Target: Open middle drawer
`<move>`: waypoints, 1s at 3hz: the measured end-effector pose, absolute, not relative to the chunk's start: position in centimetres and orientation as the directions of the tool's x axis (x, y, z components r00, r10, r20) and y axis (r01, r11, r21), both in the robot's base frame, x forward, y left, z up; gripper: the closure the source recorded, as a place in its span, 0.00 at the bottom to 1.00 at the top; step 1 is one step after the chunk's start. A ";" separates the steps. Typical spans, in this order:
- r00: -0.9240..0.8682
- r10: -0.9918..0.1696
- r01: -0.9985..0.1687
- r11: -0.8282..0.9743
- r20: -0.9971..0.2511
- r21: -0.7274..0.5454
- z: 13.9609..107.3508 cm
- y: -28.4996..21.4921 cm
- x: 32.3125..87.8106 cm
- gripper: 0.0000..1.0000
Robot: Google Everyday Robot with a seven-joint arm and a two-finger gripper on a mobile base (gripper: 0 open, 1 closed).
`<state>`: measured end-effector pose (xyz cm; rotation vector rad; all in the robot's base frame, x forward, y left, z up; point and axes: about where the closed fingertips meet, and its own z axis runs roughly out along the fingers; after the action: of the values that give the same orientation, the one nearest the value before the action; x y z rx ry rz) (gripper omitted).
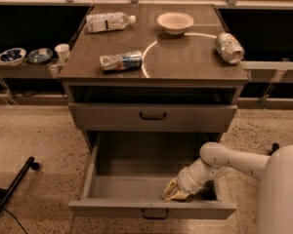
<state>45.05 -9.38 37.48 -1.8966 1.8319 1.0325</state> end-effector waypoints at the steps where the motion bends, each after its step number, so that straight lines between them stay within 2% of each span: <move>1: -0.077 -0.735 -0.957 -0.135 -0.674 0.257 37.5 -9.3 45.2 1.00; 2: -0.113 -0.708 -0.947 -0.136 -0.698 0.291 39.1 -10.1 42.7 1.00; 3: -0.113 -0.708 -0.947 -0.136 -0.698 0.291 39.1 -10.1 42.7 1.00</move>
Offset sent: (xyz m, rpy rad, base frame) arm -0.0668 -0.0258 0.0469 0.1035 0.1112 -0.0319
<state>42.75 -10.07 39.06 -1.8553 1.8294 1.1042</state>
